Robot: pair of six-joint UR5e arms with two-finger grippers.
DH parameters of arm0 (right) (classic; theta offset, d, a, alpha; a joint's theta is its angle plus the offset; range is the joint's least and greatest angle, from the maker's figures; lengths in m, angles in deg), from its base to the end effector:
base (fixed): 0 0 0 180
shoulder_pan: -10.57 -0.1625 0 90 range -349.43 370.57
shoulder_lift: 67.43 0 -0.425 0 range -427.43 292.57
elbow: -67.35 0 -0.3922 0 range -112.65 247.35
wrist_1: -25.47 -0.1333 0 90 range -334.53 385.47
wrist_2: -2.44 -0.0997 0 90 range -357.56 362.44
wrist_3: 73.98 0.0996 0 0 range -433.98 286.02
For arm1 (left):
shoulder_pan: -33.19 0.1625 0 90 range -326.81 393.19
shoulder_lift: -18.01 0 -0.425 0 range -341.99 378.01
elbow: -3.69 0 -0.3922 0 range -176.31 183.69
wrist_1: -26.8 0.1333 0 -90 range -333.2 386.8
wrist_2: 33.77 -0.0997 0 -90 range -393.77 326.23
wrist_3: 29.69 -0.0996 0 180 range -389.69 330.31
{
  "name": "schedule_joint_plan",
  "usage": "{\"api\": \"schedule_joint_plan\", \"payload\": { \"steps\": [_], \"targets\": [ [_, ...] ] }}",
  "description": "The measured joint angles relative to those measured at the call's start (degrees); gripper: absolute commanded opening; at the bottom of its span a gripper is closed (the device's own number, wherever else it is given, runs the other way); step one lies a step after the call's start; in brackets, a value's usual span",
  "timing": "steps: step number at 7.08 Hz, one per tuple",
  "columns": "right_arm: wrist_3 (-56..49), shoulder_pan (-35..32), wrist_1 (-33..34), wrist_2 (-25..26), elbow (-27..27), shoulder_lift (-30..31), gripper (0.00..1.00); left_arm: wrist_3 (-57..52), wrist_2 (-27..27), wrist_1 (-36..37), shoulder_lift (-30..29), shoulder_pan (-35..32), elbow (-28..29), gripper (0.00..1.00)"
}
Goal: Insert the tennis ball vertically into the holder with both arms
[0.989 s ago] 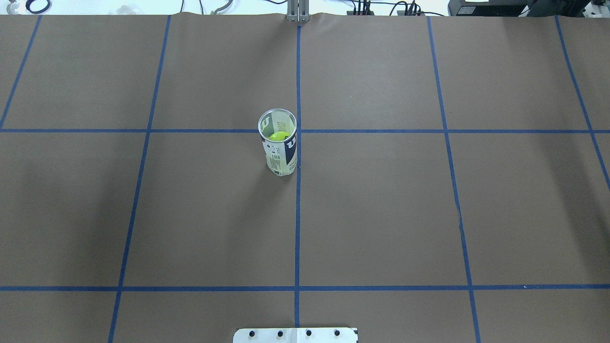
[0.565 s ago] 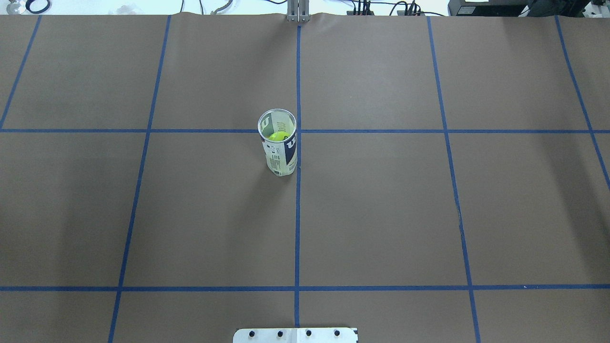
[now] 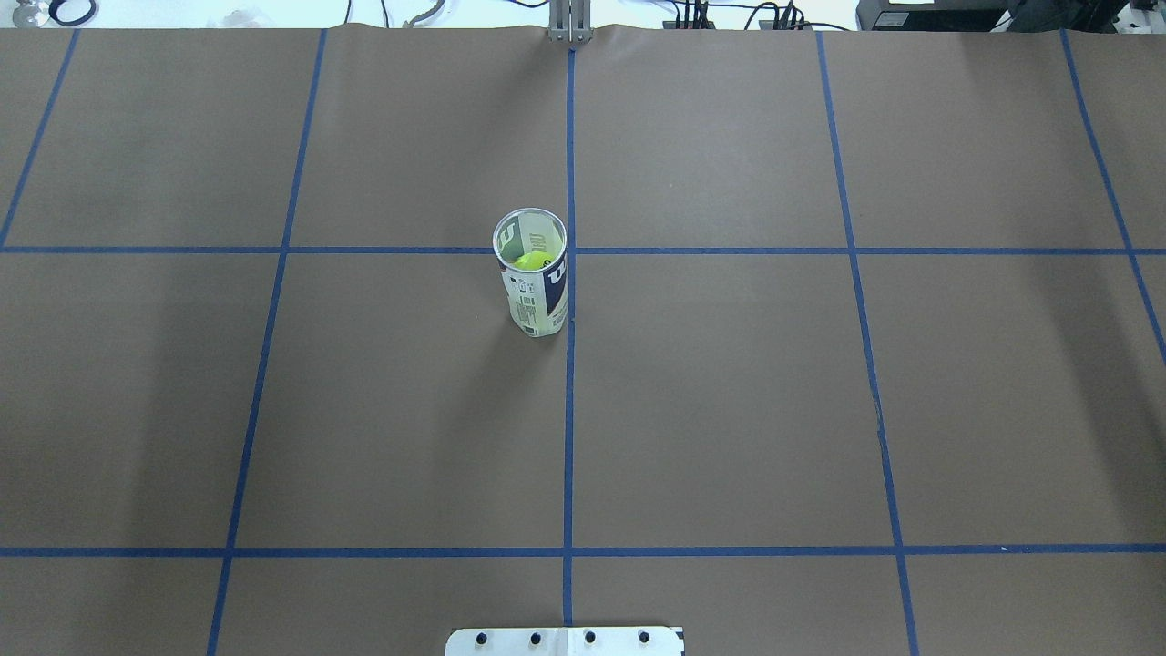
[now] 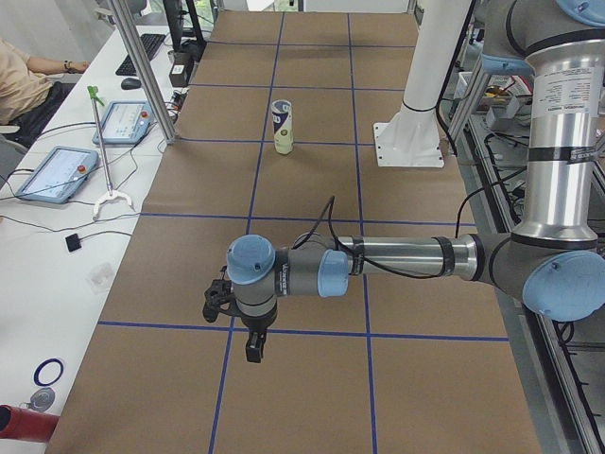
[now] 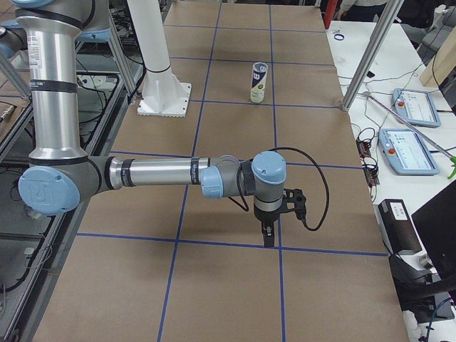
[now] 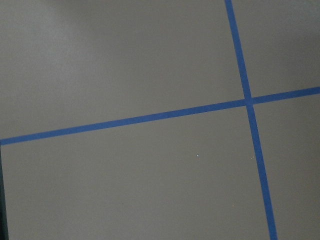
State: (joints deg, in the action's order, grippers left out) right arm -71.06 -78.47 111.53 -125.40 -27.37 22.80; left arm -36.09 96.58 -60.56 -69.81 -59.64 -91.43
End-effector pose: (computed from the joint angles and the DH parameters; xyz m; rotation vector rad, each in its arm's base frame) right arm 0.0638 -0.5006 0.6200 0.1193 -0.6636 -0.0157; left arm -0.0922 -0.4716 0.6425 0.0617 0.7017 0.0616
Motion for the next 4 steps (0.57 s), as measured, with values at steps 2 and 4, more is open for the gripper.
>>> {"api": "schedule_joint_plan", "payload": {
  "steps": [2, 4],
  "targets": [
    [0.4, 0.0, 2.9, -0.4, -1.1, -1.4, 1.0, 0.0, 0.3, 3.1, 1.1, 0.2, -5.9, 1.0],
    [0.0, 0.0, 7.9, -0.5, -2.6, -2.7, 1.0, -0.4, 0.6, 2.4, 1.3, 0.2, -6.4, 1.0]
  ]
}}
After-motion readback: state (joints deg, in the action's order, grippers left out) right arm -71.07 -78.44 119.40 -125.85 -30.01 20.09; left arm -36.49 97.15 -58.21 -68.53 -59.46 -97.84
